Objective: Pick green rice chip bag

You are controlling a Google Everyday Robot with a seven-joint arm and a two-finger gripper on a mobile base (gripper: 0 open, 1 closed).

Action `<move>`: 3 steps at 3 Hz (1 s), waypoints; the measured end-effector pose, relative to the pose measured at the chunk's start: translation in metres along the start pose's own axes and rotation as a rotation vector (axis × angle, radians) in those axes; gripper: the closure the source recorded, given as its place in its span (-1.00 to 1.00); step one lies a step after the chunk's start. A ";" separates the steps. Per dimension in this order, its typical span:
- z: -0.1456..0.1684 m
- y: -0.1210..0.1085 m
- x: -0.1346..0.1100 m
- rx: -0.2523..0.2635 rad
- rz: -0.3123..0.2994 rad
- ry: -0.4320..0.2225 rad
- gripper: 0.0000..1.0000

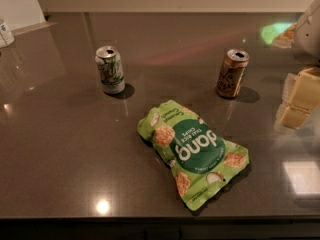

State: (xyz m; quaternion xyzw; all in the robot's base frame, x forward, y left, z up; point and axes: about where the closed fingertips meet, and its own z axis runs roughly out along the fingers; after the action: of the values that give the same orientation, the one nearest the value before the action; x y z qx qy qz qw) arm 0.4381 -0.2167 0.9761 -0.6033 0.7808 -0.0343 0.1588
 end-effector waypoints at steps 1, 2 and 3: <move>0.000 0.000 0.000 0.000 0.000 0.000 -1.00; 0.006 0.009 -0.008 0.009 0.013 0.000 -1.00; 0.025 0.021 -0.019 0.026 0.059 -0.002 -1.00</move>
Offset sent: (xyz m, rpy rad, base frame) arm -0.0123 0.0281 -0.0217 0.0049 0.0021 -0.0386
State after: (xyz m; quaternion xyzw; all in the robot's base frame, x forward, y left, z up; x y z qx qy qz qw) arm 0.4300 -0.1896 0.9516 -0.5780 0.7976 -0.0391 0.1681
